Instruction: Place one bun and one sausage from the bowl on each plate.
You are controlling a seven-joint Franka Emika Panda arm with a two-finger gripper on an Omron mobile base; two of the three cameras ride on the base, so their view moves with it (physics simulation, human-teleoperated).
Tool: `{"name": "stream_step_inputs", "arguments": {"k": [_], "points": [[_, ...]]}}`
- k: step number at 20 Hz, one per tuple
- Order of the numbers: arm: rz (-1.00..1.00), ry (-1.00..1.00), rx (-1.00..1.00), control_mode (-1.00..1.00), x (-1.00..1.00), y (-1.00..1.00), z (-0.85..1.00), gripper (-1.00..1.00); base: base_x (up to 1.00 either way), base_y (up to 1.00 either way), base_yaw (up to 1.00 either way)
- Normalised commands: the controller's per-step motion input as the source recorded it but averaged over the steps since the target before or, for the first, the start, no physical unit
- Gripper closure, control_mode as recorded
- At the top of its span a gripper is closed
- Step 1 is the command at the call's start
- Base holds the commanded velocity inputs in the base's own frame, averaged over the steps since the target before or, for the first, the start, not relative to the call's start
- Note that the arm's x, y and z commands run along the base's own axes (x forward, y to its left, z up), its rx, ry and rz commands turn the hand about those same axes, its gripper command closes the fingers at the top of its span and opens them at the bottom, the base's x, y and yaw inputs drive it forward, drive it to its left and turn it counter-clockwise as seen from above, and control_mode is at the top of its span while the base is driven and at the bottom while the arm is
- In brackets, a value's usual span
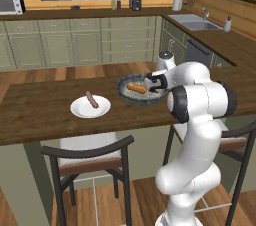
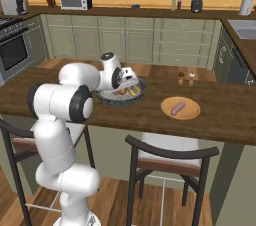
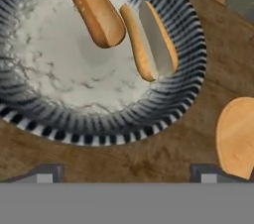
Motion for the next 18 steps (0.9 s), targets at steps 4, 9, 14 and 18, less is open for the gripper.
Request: {"name": "stream_step_inputs", "arguments": {"k": [4, 9, 14, 18], "points": [[0.0, -0.03, -0.01, -1.0, 0.29, 0.0, -0.22, -1.0, 0.0, 0.0, 0.0], [0.0, -0.05, 0.0, -1.0, 0.36, 0.0, -0.22, -1.0, 0.0, 0.0, 0.0], [0.0, 0.0, -0.07, -1.0, 0.15, -0.04, -0.35, -1.0, 0.0, 0.0, 0.0], [0.0, 0.02, -0.09, -1.0, 0.13, -0.08, -0.26, -1.0, 0.0, 0.0, 0.0]]}}
